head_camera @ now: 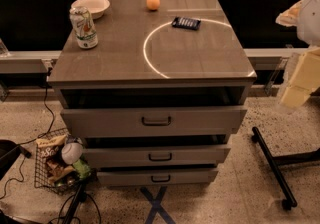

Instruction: Move rxbar blueberry near 7up can

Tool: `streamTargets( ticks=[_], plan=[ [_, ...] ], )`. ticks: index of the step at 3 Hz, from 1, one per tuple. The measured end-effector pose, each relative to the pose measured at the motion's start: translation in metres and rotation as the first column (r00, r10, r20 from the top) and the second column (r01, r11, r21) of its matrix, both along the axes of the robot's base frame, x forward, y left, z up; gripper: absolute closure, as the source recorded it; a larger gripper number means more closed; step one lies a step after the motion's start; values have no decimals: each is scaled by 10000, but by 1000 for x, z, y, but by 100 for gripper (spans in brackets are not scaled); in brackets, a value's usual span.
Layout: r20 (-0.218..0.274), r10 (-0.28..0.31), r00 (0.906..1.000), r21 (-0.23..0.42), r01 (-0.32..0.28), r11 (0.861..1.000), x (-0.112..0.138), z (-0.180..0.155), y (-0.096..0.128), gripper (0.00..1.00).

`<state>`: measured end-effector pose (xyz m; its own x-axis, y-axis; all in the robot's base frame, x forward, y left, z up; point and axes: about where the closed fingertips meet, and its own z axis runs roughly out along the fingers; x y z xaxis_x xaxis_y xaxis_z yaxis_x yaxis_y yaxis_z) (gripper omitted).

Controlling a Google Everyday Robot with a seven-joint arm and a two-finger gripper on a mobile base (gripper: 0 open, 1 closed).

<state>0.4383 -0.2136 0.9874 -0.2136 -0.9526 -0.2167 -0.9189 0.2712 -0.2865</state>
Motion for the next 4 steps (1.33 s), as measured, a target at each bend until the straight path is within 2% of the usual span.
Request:
streamTargets(
  ticks=[1,2,3,4],
  plan=[
    [35,-17,10000,36,17,10000,1,0,0,0],
    [364,-198,9991,420,183,9990,10,-3,-1,0],
    [827,-583,9949,1840,422,9820,43,-18,-10,0],
    [1472,-1067,9833,4451,305,8950,109,-41,-2,0]
  ],
)
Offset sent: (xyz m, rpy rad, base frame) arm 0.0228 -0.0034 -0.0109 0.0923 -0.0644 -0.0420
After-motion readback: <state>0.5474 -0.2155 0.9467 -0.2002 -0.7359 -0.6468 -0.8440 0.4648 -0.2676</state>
